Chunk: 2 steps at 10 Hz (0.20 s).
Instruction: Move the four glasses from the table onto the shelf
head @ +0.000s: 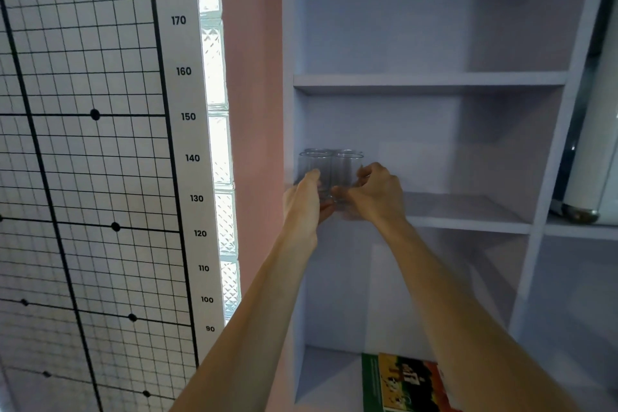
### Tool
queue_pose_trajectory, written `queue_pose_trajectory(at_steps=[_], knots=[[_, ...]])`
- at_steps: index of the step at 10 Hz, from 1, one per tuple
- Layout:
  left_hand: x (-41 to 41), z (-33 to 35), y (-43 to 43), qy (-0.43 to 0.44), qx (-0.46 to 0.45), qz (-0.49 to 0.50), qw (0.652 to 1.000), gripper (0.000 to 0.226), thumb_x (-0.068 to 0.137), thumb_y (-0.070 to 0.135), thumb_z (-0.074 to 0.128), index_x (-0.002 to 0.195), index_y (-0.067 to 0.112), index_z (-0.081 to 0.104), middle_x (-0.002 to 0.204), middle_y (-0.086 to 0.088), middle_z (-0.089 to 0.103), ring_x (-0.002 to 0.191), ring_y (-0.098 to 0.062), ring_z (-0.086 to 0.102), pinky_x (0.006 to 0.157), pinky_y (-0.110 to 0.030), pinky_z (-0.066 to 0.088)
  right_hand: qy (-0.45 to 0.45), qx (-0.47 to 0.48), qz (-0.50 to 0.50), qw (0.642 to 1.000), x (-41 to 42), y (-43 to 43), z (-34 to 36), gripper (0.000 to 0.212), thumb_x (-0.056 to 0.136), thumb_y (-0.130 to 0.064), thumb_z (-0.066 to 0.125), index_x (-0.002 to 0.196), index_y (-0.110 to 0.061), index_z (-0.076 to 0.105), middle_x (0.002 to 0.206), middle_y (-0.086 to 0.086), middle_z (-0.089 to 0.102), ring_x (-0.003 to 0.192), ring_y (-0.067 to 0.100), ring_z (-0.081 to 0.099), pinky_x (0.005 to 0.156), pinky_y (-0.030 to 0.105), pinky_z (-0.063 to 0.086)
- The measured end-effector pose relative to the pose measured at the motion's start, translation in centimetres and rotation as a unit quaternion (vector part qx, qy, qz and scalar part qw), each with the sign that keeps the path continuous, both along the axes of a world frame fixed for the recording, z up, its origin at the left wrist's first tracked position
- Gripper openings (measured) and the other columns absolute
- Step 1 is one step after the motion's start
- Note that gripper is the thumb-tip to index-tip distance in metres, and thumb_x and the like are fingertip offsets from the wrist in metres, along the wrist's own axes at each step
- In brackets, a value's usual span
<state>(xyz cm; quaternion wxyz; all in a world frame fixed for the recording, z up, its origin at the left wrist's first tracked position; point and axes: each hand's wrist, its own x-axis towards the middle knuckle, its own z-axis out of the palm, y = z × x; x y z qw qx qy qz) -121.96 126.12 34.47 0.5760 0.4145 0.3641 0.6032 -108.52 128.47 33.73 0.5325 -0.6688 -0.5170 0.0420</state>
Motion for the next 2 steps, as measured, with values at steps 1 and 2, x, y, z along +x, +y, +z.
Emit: queue_pose_trajectory(at_steps=[1, 2], knots=[[0.51, 0.25, 0.04, 0.007, -0.002, 0.009, 1.000, 0.022, 0.098, 0.028, 0.060, 0.090, 0.009, 0.066, 0.092, -0.015, 0.069, 0.081, -0.028, 0.068, 0.089, -0.043, 0.061, -0.005, -0.006, 0.010, 1.000, -0.08, -0.23, 0.08, 0.071, 0.068, -0.049, 0.090, 0.121, -0.012, 0.063, 0.110, 0.007, 0.073, 0.104, 0.027, 0.069, 0.079, 0.031, 0.050], [0.77, 0.17, -0.38, 0.001, -0.003, 0.021, 1.000, 0.022, 0.098, 0.028, 0.060, 0.086, 0.010, 0.066, 0.087, -0.012, 0.070, 0.074, -0.025, 0.068, 0.084, -0.040, 0.061, 0.014, -0.006, 0.013, 1.000, 0.05, -0.52, -0.09, 0.074, 0.070, -0.052, 0.088, 0.123, -0.008, 0.061, 0.109, 0.007, 0.072, 0.097, 0.025, 0.067, 0.076, 0.031, 0.047]])
